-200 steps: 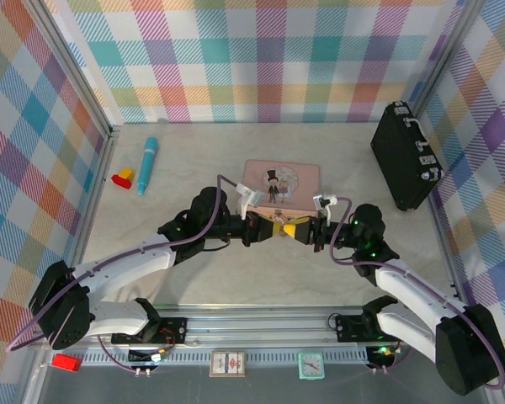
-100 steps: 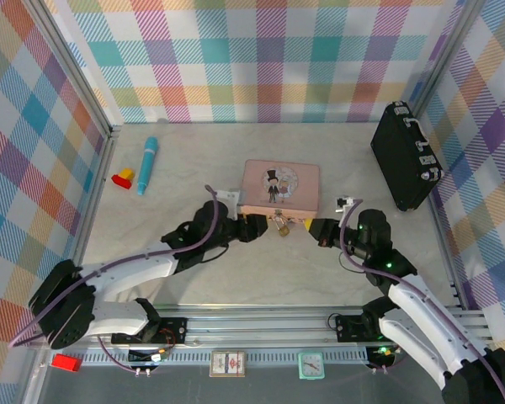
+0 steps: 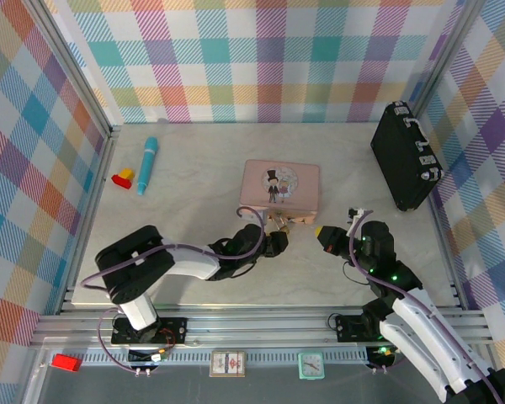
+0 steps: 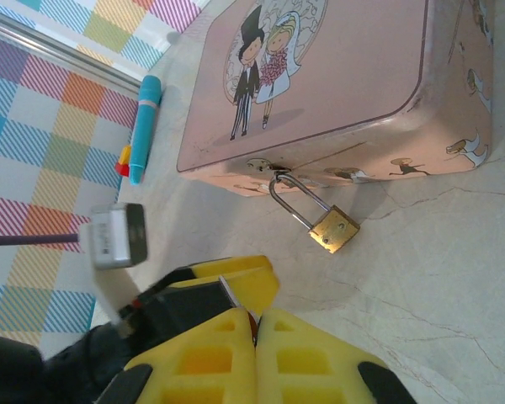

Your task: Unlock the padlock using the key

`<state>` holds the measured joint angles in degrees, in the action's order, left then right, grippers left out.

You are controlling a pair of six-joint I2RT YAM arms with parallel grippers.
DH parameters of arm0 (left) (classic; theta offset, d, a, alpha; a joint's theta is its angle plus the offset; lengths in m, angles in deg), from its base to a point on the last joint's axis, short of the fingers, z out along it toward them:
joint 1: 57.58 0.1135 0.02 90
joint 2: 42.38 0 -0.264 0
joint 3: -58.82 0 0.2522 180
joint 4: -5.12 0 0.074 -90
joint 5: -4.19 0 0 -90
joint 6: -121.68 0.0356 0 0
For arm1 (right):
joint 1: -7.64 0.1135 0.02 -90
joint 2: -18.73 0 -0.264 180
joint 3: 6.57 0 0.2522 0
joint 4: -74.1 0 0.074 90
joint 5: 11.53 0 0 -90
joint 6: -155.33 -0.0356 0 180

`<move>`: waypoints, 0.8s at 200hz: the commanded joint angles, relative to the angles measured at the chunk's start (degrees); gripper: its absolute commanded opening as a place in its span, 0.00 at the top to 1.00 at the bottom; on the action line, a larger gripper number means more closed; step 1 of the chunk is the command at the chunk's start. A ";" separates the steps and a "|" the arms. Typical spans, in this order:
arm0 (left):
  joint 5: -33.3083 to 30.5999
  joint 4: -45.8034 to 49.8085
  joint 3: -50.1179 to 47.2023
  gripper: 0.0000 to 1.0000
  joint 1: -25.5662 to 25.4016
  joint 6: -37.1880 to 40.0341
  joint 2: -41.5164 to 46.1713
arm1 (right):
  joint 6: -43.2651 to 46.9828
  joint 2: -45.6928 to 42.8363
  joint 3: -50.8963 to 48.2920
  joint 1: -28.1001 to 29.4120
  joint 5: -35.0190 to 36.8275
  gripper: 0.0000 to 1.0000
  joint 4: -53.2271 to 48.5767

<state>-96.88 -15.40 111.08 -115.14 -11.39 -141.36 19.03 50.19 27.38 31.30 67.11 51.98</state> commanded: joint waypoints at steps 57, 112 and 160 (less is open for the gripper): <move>-3.64 -4.60 7.64 0.39 -0.71 -3.37 -11.04 | -2.82 -1.85 -3.66 0.01 -1.56 1.00 2.57; -8.53 2.84 12.17 0.52 -0.54 -6.66 -14.54 | -3.19 -1.79 -4.83 0.06 -2.53 1.00 4.35; -7.52 4.78 14.21 0.75 0.47 -7.64 -16.07 | -4.31 -0.58 -6.47 0.06 -1.46 1.00 7.26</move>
<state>-105.67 -13.04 124.08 -115.19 -17.35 -155.28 15.79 49.08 21.37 31.30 65.82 55.98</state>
